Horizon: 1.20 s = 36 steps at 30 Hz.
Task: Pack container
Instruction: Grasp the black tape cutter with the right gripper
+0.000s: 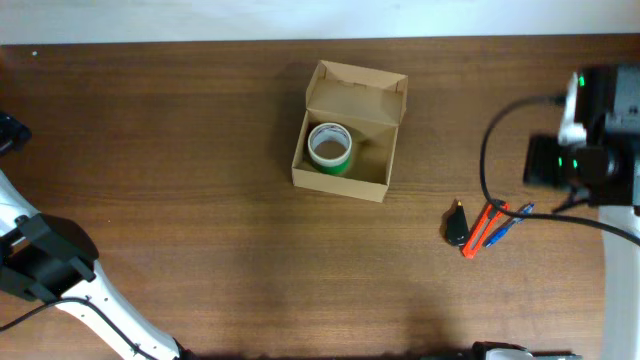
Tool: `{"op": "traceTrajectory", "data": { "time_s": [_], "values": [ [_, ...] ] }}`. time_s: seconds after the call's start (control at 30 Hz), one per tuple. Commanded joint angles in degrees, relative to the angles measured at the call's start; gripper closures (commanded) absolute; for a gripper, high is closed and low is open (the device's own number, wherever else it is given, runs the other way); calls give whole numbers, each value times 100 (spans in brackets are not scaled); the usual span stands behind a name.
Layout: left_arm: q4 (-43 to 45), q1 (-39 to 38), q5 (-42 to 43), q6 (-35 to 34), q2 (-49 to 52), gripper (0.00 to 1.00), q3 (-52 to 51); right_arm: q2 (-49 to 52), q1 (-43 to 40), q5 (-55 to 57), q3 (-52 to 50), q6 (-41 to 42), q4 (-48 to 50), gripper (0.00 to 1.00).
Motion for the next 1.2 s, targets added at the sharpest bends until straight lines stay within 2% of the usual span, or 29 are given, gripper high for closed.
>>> {"op": "traceTrajectory", "data": {
  "time_s": [0.0,0.17,0.27,0.6,1.17],
  "values": [
    [-2,22,22,-79,-136,0,-28,232,-92,-715,-1217,199,280,38],
    [-2,22,22,-79,-136,0,-28,249,199,-1209,-2839,304,1379,37],
    [-2,22,22,-79,-136,0,-28,380,293,-1375,-3250,302,1788,35],
    [-2,22,22,-79,-136,0,-28,1266,306,-1770,-3259,175,2339,35],
    [-2,22,22,-79,-136,0,-28,2122,374,-1604,-3259,-7,3200,35]
  ]
}}
